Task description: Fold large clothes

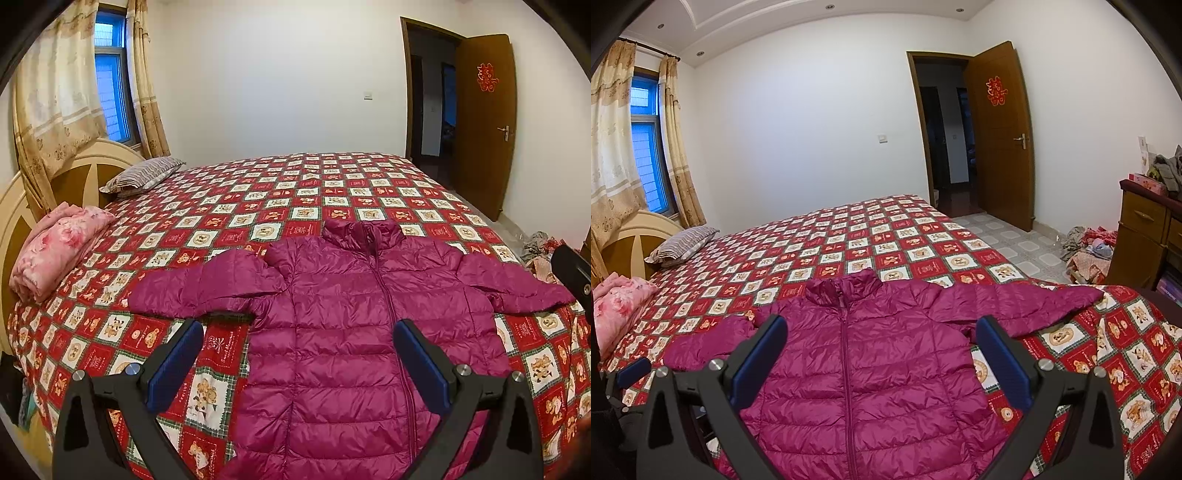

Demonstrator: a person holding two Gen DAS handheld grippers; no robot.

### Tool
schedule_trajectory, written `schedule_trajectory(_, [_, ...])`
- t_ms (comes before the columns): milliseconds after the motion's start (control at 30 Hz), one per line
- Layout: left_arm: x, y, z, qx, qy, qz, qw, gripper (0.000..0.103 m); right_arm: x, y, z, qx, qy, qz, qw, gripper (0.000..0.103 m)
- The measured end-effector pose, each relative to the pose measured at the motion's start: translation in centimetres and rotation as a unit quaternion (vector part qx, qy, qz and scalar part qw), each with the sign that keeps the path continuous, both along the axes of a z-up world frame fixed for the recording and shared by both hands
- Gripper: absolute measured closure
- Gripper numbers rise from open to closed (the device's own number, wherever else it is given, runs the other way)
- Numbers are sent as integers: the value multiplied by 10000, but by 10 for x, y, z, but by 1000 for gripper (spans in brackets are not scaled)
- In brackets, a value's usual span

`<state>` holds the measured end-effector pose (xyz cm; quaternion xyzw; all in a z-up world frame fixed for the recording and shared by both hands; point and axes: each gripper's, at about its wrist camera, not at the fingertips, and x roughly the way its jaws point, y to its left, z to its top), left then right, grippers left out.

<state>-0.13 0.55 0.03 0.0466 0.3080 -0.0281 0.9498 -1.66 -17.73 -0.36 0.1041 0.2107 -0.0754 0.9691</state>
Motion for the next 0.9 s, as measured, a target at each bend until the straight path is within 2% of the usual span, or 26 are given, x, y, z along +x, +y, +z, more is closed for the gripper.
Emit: schedule_trajectory(900, [-3, -1, 3, -56, -14, -28, 10000, 1, -1, 1, 0, -3, -10, -19, 10000, 0])
